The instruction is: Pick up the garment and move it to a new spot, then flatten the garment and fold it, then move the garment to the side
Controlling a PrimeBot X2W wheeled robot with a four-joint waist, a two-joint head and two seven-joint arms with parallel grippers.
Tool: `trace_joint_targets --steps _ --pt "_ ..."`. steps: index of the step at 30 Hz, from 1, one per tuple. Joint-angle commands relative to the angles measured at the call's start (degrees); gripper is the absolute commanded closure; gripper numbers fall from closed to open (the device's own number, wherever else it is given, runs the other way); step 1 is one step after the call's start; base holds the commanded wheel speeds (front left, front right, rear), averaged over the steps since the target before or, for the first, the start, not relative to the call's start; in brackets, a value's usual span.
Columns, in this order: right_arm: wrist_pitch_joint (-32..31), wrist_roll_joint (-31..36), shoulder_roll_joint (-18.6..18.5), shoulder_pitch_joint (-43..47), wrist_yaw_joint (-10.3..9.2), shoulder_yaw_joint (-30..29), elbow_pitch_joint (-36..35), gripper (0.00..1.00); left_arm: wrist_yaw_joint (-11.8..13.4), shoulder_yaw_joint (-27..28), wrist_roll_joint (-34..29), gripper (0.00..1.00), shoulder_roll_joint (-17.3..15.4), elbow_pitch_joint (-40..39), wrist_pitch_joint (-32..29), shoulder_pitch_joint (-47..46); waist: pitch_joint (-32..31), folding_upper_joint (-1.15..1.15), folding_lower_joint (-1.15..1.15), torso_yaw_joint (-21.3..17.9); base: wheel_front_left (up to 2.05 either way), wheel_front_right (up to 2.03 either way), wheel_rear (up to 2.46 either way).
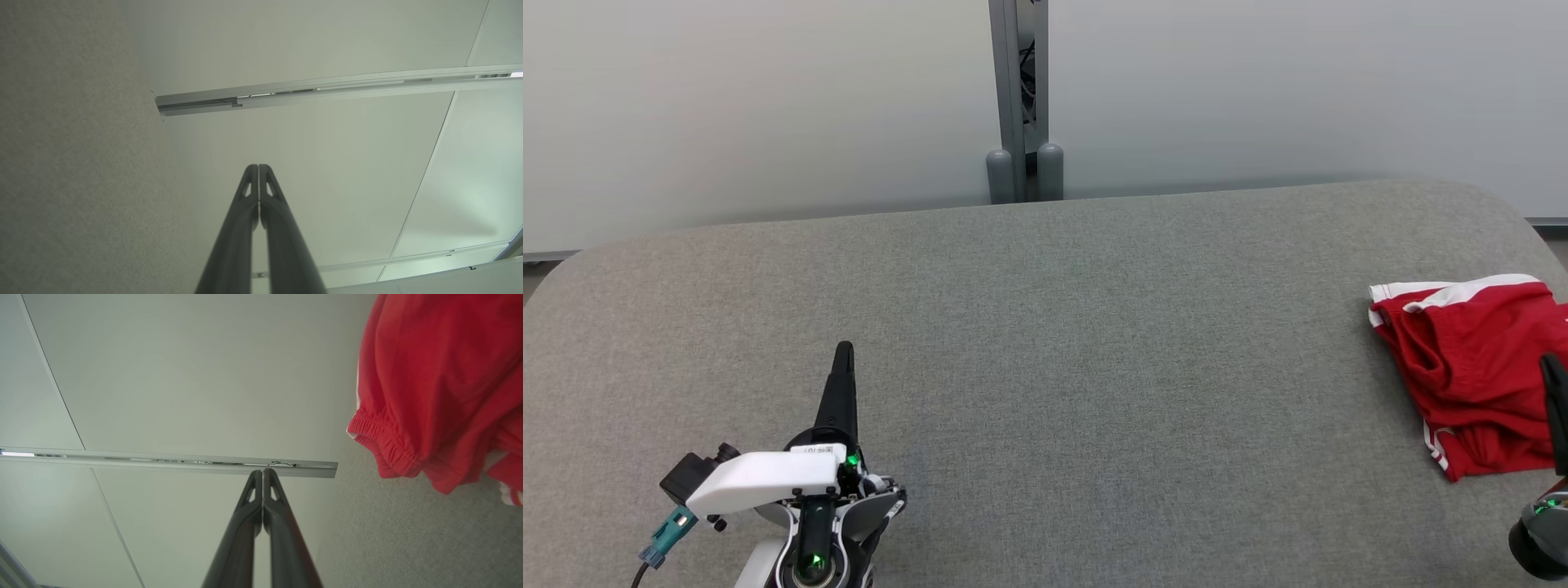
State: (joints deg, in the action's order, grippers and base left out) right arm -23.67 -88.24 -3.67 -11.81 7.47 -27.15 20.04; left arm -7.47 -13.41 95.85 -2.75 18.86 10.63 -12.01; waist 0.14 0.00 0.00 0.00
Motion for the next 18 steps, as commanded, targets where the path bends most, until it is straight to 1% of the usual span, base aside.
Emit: trace_joint_targets --steps 1,18 --pt "-0.18 -0.22 -0.36 -0.52 0.04 -0.01 0.14 1.00 -0.19 0.08 0.02 1.00 -0.15 -0.07 0.03 -0.47 0.00 0.00 0.00 0.00 0.00 0.00 0.00" --pt "-0.17 -0.22 -0.36 -0.52 0.04 0.00 0.14 1.00 -0.19 0.08 0.02 1.00 -0.15 -0.07 0.03 -0.47 0.00 0.00 0.00 0.00 0.00 0.00 0.00"
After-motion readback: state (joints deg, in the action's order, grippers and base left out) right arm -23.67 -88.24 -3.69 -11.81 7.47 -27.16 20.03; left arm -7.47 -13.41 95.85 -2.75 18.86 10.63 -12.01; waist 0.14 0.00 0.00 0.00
